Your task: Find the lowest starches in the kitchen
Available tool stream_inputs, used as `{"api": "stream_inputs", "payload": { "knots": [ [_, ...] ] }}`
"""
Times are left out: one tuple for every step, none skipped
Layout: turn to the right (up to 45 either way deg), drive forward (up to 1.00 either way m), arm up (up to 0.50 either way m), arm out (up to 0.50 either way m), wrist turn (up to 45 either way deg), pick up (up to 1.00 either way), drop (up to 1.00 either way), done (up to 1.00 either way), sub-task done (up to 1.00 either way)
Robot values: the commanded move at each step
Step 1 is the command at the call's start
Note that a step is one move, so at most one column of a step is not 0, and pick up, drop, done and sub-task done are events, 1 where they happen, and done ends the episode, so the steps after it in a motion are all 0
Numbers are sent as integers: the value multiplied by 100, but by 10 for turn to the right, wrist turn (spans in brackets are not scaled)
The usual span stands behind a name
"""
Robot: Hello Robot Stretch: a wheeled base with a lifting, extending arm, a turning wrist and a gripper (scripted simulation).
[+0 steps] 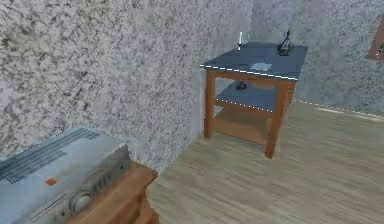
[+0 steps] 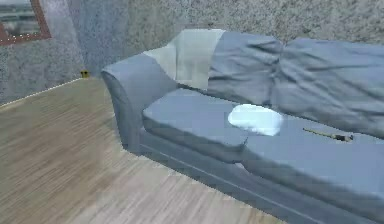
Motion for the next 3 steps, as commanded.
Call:
{"api": "stream_inputs", "payload": {
  "knots": [
    [-450, 0, 0, 0, 0, 0, 0, 0, 0],
    [-450, 0, 0, 0, 0, 0, 0, 0, 0],
    [-450, 0, 0, 0, 0, 0, 0, 0, 0]
  ]
}}
